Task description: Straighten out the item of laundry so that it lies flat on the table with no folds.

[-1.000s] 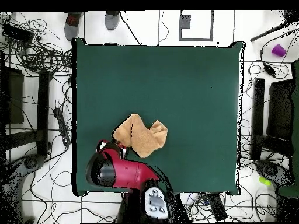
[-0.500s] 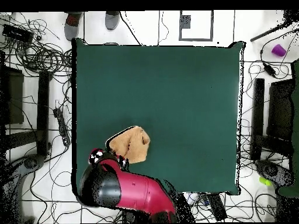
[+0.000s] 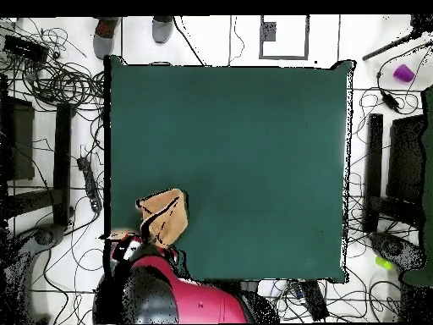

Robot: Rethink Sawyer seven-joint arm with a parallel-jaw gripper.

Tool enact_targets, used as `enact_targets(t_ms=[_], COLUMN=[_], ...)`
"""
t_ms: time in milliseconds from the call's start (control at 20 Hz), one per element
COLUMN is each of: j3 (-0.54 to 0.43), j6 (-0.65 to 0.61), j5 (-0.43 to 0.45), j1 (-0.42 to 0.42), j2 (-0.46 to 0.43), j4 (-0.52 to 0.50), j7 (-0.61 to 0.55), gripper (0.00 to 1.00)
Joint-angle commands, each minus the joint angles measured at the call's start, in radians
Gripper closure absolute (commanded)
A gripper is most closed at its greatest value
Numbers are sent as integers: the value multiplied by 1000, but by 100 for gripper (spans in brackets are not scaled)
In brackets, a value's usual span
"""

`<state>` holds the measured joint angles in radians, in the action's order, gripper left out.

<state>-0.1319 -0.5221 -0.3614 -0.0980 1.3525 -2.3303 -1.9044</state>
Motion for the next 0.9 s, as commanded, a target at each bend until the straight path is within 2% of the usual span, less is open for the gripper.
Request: enact_targets(t_ms=[50, 400, 700, 900], j3=[-2, 5, 6, 20], j6=[-254, -393, -584, -653], j5=[-60, -41, -28, -36], j1=[10, -40, -98, -138], j2=[140, 139, 177, 199], j4=[-78, 6, 111, 130], j7=[22, 44, 37, 73], gripper=[100, 100, 100, 100])
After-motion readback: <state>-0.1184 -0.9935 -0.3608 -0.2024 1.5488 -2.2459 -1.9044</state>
